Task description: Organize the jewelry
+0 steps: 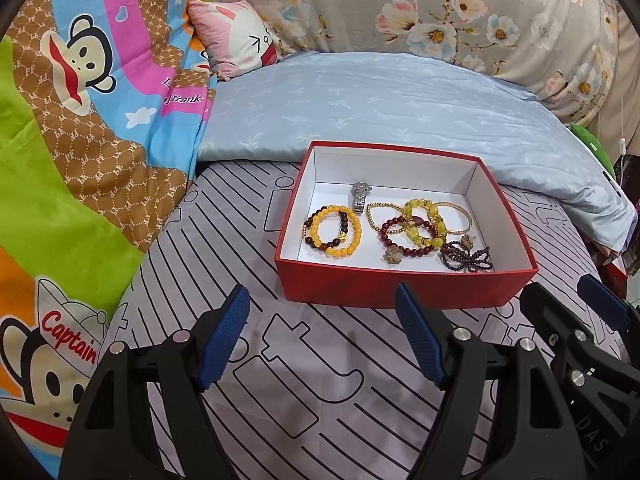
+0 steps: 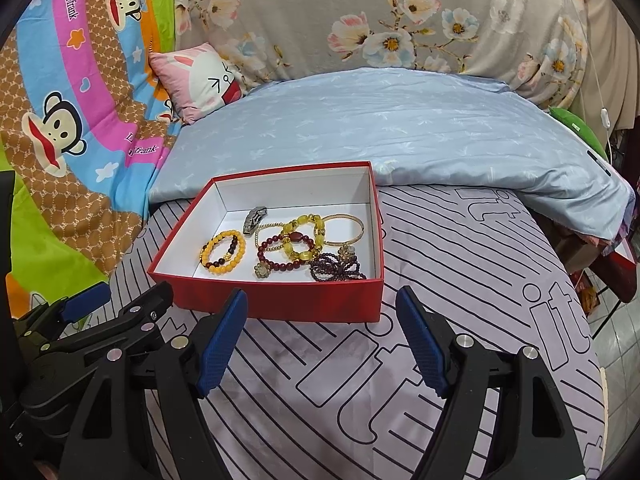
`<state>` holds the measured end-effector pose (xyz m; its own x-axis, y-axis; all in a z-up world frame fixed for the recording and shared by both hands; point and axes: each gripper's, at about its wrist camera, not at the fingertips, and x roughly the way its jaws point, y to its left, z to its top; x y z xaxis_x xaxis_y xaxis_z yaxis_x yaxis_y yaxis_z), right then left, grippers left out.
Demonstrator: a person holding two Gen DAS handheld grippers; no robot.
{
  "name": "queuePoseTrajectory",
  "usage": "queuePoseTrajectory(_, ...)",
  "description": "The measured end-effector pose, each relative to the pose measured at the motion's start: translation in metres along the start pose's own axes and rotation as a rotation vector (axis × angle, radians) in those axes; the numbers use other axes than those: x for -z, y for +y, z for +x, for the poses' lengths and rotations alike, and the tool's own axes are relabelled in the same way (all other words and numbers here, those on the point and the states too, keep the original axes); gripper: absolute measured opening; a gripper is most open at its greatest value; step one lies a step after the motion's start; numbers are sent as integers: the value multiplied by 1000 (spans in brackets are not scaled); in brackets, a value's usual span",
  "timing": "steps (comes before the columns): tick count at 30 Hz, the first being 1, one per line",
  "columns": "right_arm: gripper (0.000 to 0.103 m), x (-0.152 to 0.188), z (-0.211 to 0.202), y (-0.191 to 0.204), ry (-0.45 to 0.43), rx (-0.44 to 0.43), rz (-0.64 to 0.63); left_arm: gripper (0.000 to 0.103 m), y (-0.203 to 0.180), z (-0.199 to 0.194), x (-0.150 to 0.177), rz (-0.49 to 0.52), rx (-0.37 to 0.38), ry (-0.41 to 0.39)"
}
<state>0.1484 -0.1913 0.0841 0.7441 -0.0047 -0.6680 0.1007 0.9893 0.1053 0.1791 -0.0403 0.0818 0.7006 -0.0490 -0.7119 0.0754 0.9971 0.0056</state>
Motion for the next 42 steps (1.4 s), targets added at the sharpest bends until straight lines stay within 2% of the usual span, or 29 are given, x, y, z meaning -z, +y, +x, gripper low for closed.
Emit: queuePoseTrajectory(42,74,0,-2,3,1,1,-3,71,-1,-4,1,8,-56,-8)
